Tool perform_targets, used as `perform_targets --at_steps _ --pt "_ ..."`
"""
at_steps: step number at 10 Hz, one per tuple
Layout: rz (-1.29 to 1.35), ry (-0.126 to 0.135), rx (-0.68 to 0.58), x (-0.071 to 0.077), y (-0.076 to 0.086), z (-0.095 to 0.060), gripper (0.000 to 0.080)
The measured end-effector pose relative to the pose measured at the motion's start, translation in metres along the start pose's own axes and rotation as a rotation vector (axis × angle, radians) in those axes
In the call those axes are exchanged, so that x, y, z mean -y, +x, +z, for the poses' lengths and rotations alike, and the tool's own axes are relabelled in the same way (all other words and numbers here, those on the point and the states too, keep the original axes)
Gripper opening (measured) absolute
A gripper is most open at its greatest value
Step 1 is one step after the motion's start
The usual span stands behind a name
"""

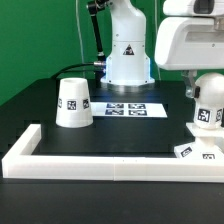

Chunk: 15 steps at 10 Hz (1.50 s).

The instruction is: Assemble lamp

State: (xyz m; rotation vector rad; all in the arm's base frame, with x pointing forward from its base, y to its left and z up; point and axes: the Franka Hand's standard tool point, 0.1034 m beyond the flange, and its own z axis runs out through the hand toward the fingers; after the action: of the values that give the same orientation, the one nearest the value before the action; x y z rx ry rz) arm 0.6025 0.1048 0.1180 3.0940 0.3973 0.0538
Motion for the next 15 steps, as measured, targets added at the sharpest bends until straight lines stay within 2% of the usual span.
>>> perform_targets --at_steps 7,10,15 --pt "0.463 0.003 -0.001 -0.0007 0.0002 -0.0001 0.0579" --pt "0.776 0.007 0.003 0.0013 -0.0034 0.0009 0.0579" --pt "1.237 0.052 0.034 0.0027 -0.0042 0.0013 0.0579"
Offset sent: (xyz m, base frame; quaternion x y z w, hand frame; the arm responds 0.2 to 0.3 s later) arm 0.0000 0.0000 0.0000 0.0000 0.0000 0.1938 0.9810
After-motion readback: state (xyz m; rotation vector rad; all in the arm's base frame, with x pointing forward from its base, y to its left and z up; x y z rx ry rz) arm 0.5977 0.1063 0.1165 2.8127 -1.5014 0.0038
